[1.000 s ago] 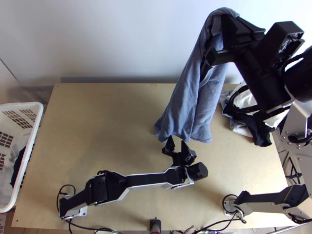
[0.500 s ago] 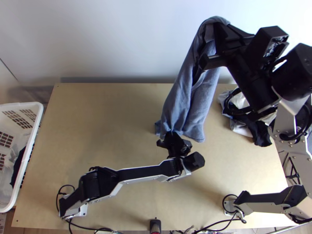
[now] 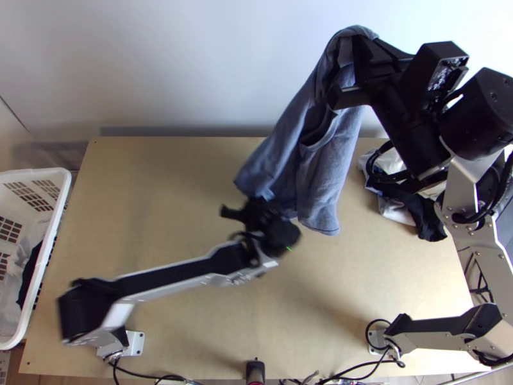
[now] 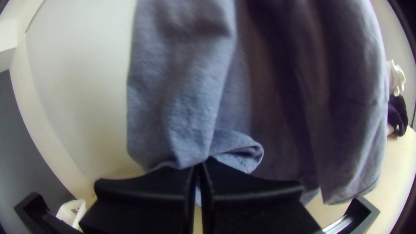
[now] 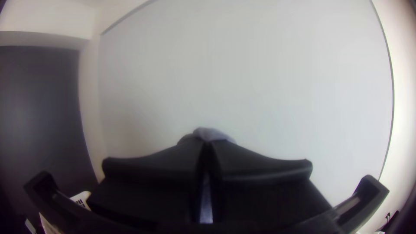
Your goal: Fold the t-shirt
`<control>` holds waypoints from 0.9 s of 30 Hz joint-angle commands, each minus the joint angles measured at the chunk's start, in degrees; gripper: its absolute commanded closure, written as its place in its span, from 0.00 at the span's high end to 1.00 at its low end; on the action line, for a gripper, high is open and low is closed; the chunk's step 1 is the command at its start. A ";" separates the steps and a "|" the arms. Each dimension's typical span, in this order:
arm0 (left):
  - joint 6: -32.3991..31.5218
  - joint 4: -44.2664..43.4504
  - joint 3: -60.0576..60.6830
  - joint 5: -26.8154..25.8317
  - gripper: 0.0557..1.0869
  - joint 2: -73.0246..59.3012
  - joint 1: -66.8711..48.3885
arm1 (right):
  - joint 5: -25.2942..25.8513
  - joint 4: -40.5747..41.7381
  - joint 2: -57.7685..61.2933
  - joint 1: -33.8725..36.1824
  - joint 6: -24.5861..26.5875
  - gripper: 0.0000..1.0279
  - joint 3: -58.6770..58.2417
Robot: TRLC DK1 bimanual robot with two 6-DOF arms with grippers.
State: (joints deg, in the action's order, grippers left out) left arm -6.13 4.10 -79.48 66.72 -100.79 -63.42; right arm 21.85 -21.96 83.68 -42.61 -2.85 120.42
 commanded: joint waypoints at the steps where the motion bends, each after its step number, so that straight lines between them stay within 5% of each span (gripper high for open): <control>1: 5.87 -1.64 3.19 -4.67 0.03 11.94 8.40 | -0.05 0.51 -0.45 0.60 1.45 0.03 -0.19; 9: 13.78 -8.84 3.02 -11.08 0.03 20.90 22.20 | -0.05 0.51 -3.00 4.73 2.41 0.03 -0.27; 27: 16.41 -10.51 0.03 -14.16 0.03 33.56 33.18 | -0.14 -5.91 -7.48 3.85 3.12 0.03 8.87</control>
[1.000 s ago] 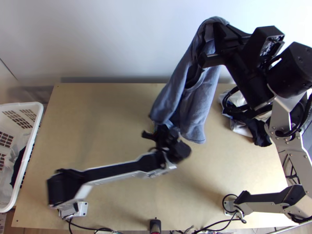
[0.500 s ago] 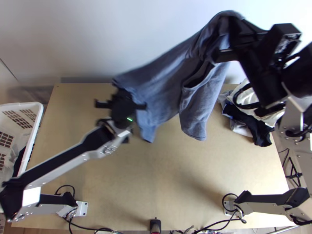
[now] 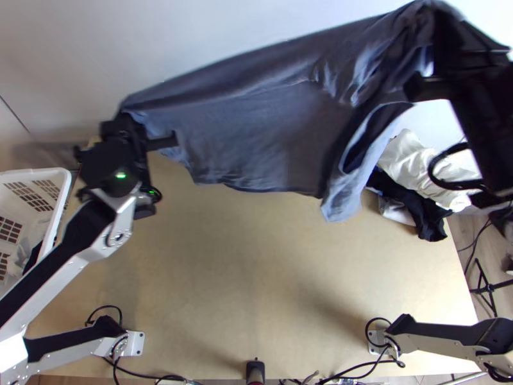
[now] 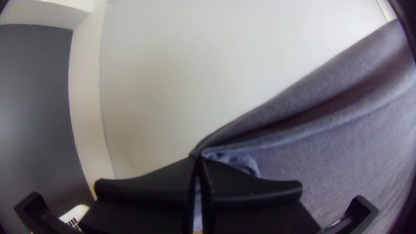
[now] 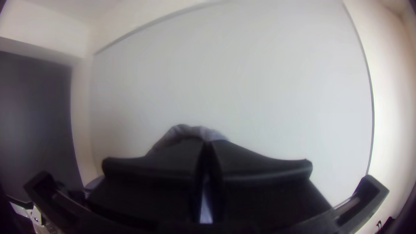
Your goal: Fold the t-shirt
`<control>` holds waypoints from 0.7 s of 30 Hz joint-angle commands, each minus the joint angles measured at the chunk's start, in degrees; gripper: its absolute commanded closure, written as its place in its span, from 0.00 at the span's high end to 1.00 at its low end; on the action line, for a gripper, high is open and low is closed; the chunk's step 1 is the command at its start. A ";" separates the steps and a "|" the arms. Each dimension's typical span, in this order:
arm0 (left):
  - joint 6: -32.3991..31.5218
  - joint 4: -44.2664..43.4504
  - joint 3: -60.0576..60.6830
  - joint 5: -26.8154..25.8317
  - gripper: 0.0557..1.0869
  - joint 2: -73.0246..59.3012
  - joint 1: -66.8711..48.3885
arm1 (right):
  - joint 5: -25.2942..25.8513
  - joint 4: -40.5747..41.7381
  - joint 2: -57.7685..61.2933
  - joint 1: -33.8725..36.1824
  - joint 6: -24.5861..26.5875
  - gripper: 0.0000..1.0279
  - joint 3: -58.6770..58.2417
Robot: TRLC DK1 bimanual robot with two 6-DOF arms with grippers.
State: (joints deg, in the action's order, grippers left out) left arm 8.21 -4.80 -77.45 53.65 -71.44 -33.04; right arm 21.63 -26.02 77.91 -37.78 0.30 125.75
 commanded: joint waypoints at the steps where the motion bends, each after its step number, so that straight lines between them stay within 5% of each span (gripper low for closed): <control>1: 2.43 -2.15 -2.27 -1.09 0.03 4.73 2.80 | 0.08 -1.84 -2.32 -1.24 -0.03 0.03 3.62; 9: 2.78 -4.52 -8.24 -6.63 0.03 9.48 1.48 | -0.89 -2.54 -6.10 -4.32 -4.34 0.03 6.61; 14: 2.95 -4.26 -9.03 -9.79 0.03 13.43 -3.35 | -6.60 -12.12 -10.06 -4.23 -11.19 0.03 6.43; 21: 2.25 -3.73 0.63 -15.06 0.04 22.92 -9.06 | -8.00 -20.39 -16.03 -4.32 -12.42 0.03 3.62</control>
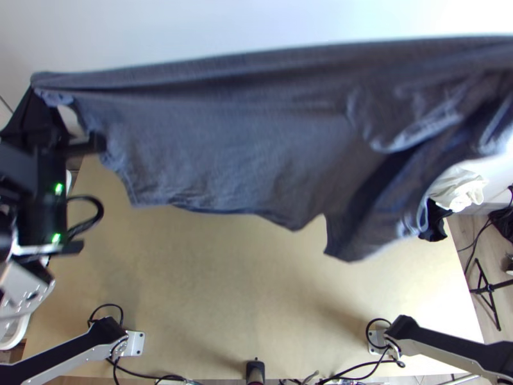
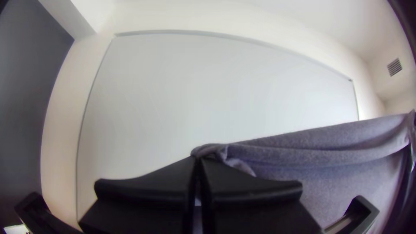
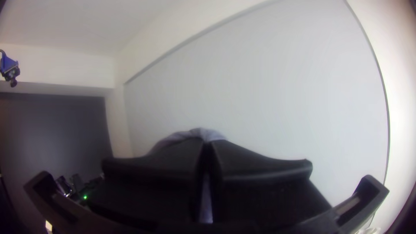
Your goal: Fold the t-shirt
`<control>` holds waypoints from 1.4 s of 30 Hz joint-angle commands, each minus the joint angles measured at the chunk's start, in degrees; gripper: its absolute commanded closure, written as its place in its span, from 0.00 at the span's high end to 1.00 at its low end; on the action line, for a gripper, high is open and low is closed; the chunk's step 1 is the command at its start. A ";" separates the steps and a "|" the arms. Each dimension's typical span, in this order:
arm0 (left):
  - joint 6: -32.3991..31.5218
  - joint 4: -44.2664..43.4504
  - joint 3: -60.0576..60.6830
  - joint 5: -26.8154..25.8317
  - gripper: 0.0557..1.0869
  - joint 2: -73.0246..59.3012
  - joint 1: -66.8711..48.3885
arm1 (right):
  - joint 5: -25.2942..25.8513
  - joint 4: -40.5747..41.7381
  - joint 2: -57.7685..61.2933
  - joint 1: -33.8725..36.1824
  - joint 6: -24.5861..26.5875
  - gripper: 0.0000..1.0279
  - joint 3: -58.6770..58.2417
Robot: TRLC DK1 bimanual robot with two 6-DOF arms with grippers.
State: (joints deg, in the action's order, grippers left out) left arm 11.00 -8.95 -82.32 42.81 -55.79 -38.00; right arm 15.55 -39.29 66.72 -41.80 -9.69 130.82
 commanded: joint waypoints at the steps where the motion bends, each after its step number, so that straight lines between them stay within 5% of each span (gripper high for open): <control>1: -1.16 1.39 6.04 -4.66 0.04 8.24 -4.10 | -1.93 -8.00 -5.72 -0.30 -2.44 0.03 -2.15; 8: -7.58 9.92 6.21 -10.64 0.04 14.22 -4.01 | -2.28 -10.90 -9.41 -0.30 -2.70 0.03 -2.59; 14: -16.63 22.05 7.79 -16.18 0.04 18.96 -2.78 | -5.18 -17.84 -10.56 0.32 -8.32 0.03 -3.47; 23: -19.27 21.17 21.86 -21.36 0.04 25.47 -0.41 | -6.32 -15.82 -12.14 1.20 -9.38 0.03 -17.01; 29: -19.44 19.06 31.61 -22.94 0.04 27.14 -0.06 | -8.17 -6.85 -14.77 0.58 -10.87 0.03 -38.45; 34: -26.47 20.64 40.40 -24.53 0.04 29.77 2.14 | -8.17 4.92 -16.71 -0.39 -11.40 0.03 -56.38; 42: -26.83 13.61 50.42 -32.44 0.04 23.36 18.49 | -13.62 21.27 -11.26 8.23 -9.91 0.03 -72.03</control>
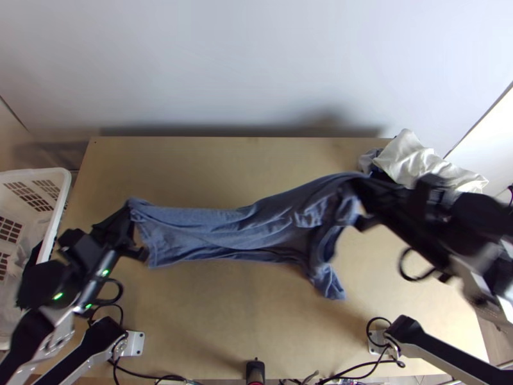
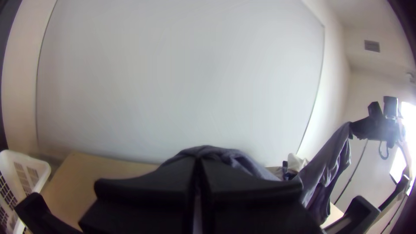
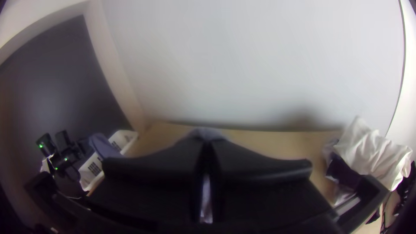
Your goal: Fold the t-shirt
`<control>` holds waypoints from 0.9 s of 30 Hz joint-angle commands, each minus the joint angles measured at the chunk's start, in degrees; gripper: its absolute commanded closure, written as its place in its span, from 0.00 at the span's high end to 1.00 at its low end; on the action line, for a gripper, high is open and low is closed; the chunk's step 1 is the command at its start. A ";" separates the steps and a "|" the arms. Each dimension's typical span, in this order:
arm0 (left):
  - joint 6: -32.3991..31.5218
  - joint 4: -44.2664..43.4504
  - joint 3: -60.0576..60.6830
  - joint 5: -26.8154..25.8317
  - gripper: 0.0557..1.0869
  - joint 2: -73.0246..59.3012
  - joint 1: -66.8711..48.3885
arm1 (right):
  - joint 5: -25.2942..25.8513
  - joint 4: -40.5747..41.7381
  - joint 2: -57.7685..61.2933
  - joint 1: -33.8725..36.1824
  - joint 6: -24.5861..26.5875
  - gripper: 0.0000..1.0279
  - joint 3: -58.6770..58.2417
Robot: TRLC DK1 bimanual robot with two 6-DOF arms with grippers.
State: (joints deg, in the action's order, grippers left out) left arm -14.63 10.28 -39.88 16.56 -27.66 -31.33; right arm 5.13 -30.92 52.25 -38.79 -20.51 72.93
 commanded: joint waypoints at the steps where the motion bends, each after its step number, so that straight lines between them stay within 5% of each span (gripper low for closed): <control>1: -1.19 -6.77 8.33 -7.86 0.04 -6.88 14.02 | -3.98 14.66 4.62 6.27 1.18 0.03 -15.45; 11: 3.21 -27.33 8.76 -8.47 0.04 -32.28 27.64 | -7.15 34.43 20.00 16.90 6.71 0.03 -22.39; 27: -0.13 -34.28 -9.16 -6.45 0.04 -63.04 29.75 | -7.59 48.23 45.31 27.71 9.17 0.03 -5.78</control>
State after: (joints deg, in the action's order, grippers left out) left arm -12.73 -22.35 -40.95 8.82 -79.53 -2.72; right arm -2.92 13.32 87.46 -14.94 -11.27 58.96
